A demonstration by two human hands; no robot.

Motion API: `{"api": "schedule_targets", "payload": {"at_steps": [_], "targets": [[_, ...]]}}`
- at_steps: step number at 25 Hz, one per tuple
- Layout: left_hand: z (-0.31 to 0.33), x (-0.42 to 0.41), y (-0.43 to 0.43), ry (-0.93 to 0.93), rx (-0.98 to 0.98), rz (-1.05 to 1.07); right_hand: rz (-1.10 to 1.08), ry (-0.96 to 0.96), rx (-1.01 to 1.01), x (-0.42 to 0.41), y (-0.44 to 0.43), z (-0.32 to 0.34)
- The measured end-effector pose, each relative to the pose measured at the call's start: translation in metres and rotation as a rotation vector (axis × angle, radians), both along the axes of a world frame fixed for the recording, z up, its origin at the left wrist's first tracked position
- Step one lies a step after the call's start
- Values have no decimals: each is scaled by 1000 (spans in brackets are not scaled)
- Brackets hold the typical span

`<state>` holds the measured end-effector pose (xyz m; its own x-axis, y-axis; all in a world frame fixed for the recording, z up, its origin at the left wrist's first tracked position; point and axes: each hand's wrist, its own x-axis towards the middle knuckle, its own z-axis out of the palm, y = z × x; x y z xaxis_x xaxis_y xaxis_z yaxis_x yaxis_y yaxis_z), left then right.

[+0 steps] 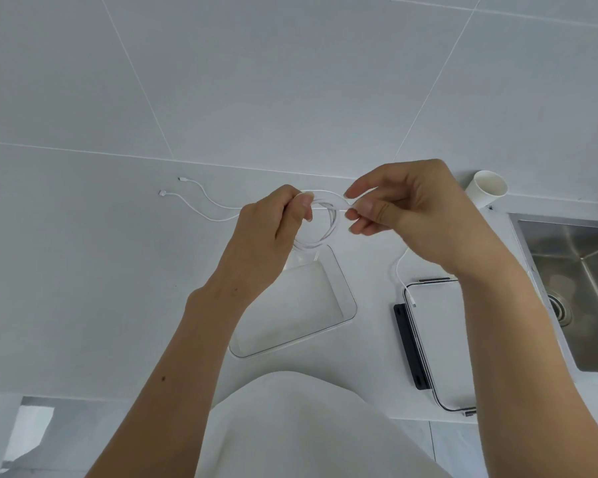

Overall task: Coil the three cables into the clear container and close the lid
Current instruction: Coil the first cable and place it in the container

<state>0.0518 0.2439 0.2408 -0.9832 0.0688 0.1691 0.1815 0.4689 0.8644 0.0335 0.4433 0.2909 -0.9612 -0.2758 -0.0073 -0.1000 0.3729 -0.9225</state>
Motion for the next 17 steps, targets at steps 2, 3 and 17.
{"api": "schedule_targets", "payload": {"at_steps": [2,3,17], "targets": [[1,-2,-2,-16,19,-32,-28,39,-46,2,-1,-1],[0,-3,-3,-26,38,-45,-48,48,-71,3,-2,-4],[-8,-1,6,-90,343,96,-150,-140,-328,12,-19,-22]]}}
